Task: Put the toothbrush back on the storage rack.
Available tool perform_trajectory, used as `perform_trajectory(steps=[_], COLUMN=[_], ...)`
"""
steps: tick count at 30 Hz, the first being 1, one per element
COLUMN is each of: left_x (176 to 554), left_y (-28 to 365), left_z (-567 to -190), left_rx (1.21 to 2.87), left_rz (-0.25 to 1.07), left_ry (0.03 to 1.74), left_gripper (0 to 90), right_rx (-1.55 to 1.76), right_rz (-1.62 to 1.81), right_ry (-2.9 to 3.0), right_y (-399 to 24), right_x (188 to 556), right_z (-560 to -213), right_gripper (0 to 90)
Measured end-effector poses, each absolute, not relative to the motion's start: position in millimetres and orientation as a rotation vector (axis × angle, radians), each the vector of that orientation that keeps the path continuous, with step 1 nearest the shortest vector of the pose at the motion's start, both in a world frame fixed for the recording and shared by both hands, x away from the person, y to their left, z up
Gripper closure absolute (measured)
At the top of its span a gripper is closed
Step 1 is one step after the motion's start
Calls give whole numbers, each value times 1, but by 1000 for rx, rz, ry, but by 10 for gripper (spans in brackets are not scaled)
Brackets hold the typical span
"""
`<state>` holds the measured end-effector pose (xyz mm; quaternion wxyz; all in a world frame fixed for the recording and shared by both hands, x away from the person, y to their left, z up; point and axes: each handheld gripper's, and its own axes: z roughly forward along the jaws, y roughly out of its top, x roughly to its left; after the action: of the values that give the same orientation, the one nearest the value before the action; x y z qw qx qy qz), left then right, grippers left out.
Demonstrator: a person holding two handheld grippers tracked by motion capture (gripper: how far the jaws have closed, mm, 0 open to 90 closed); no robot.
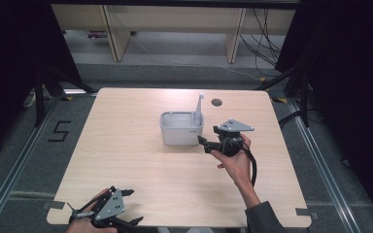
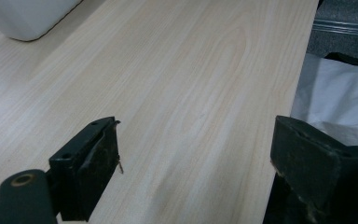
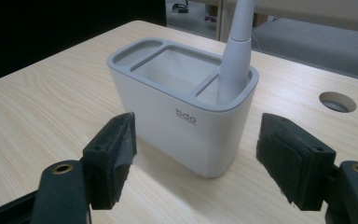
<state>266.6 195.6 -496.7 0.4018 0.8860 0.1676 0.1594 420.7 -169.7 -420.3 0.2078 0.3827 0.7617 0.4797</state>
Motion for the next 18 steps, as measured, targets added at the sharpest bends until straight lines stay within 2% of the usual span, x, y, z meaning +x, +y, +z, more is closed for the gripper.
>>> perform_trajectory(steps=[18], left_x=[266], left_y=[195], left_z=[-498], left_rx=[2225], left_rz=[392], left_ry=[429], left_gripper=[147], right_rx=[1026], right_rz=[1346], right_ry=[2147], right_y=[-171], right_x=[408], right_z=[-427], right_gripper=[283])
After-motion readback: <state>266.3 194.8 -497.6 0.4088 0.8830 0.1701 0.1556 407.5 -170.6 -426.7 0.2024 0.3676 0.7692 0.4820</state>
